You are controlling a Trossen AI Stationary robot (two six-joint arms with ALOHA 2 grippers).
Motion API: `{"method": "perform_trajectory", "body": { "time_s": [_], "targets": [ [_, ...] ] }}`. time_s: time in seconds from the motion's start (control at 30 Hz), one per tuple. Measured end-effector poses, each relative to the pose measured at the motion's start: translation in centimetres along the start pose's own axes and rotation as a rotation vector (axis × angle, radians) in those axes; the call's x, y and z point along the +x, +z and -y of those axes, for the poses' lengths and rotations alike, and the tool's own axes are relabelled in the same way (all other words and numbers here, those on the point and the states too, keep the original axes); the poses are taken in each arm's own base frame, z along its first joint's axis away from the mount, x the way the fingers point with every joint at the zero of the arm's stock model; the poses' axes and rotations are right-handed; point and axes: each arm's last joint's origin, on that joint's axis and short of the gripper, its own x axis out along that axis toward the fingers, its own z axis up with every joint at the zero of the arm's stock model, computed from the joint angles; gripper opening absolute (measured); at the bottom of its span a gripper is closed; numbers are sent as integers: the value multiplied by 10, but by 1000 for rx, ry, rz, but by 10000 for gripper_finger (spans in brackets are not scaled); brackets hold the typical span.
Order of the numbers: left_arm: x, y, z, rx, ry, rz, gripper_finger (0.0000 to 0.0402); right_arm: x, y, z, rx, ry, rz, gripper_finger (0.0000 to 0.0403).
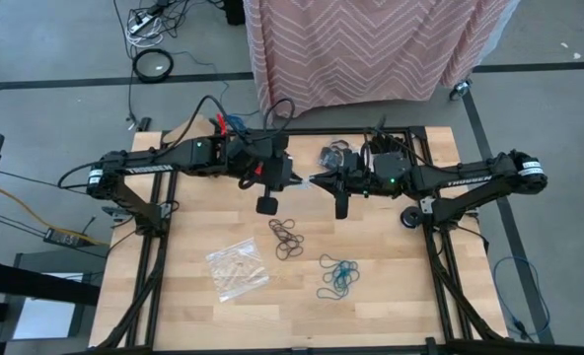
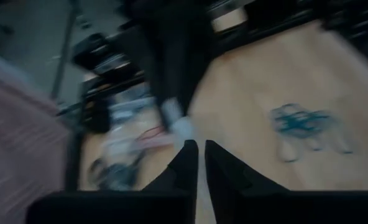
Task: Sort rubber bands
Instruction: Open the transparent zip bag
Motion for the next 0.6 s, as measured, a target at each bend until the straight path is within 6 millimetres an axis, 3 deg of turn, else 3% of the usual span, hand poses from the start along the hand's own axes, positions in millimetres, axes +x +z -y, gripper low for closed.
{"method": "perform_trajectory", "body": {
  "time_s": [0.17, 0.37, 0.6],
  "targets": [
    [0, 0, -1, -53, -100, 40, 81, 0, 0, 0, 2, -1, 0, 0],
    [0, -2, -6, -85, -38, 21, 139, 0, 0, -1, 2, 22, -6, 0],
    [0, 1, -8, -80, -6, 45, 175, 0, 0, -1, 2, 35, -10, 0]
  ]
}}
